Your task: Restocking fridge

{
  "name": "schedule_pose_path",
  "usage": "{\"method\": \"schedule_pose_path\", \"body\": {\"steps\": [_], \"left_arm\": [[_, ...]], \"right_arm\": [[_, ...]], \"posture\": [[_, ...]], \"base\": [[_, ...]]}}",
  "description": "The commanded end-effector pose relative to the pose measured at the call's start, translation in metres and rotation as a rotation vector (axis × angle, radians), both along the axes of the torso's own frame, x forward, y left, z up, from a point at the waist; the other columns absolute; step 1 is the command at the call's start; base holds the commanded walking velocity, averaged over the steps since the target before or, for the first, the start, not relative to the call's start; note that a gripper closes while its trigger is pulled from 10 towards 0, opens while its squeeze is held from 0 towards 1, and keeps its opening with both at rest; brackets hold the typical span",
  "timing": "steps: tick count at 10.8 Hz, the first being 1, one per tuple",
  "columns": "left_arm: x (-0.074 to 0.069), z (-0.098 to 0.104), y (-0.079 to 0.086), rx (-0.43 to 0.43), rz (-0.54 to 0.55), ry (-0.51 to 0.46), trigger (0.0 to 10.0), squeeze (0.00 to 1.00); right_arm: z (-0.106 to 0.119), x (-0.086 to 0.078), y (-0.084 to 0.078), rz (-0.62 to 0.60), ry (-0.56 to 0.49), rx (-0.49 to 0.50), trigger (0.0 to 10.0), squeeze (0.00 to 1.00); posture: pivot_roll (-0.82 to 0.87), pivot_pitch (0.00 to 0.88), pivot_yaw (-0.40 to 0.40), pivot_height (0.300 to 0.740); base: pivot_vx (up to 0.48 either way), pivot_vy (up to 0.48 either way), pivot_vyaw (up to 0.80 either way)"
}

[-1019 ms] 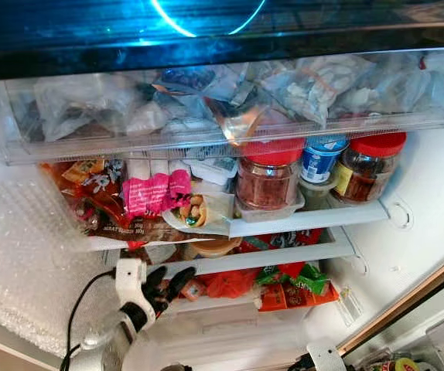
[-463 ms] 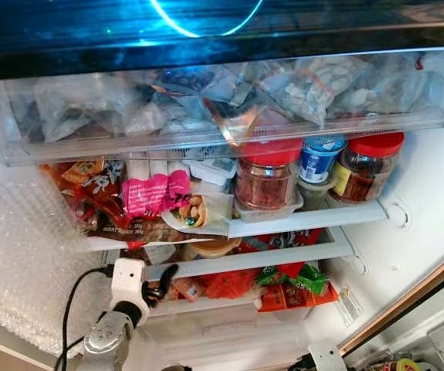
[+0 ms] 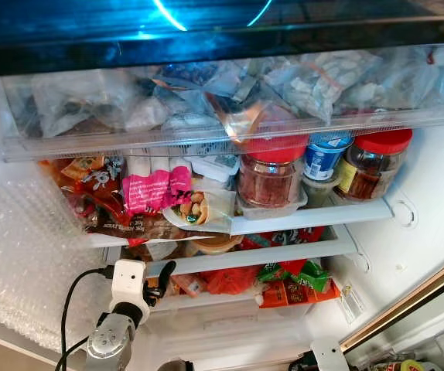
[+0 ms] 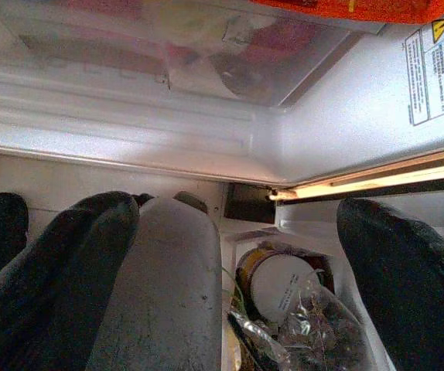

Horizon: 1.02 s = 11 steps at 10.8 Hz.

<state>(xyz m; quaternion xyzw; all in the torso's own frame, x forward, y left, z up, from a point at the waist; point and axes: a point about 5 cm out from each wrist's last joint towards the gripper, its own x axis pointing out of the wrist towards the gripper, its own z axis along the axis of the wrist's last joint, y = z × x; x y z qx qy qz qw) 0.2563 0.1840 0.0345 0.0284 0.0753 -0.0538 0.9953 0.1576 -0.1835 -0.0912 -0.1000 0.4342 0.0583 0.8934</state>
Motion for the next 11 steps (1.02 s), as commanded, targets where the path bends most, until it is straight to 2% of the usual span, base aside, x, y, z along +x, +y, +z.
{"method": "schedule_pose_path", "body": {"steps": [1, 4, 6, 7, 9, 11], "left_arm": [[-0.0038, -0.0071, 0.0013, 0.013, 0.003, 0.029, 10.0, 0.00], [-0.0027, -0.0068, 0.0034, 0.034, -0.005, 0.027, 10.0, 0.00], [-0.0050, -0.0097, -0.0027, 0.024, -0.040, 0.039, 10.0, 0.00], [-0.0049, -0.0084, -0.0053, 0.050, -0.073, 0.032, 10.0, 0.00], [-0.0073, -0.0104, -0.0017, 0.056, -0.074, 0.040, 10.0, 0.00], [-0.0085, -0.0117, 0.0015, 0.058, -0.071, 0.046, 10.0, 0.00]], "right_arm": [[-0.0141, -0.0350, -0.0014, -0.043, 0.130, 0.010, 10.0, 0.00], [-0.0152, -0.0376, 0.0028, -0.084, 0.126, 0.028, 10.0, 0.00], [-0.0156, -0.0391, 0.0023, -0.097, 0.129, 0.022, 10.0, 0.00], [-0.0155, -0.0392, 0.0014, -0.108, 0.124, 0.017, 10.0, 0.00], [-0.0157, -0.0399, 0.0019, -0.119, 0.120, 0.015, 10.0, 0.00], [-0.0160, -0.0406, 0.0033, -0.121, 0.120, 0.016, 10.0, 0.00]], "posture": [[-0.07, 0.086, 0.031, 0.651], [-0.08, 0.067, 0.057, 0.651], [-0.08, 0.046, 0.060, 0.651], [-0.08, 0.039, 0.059, 0.651], [-0.07, 0.027, 0.069, 0.651], [-0.08, 0.018, 0.074, 0.651]], "base": [[0.000, 0.000, 0.00], [0.000, 0.000, 0.00], [0.000, 0.000, 0.00], [0.000, 0.000, 0.00], [0.000, 0.000, 0.00], [-0.270, 0.000, 0.00]]}}
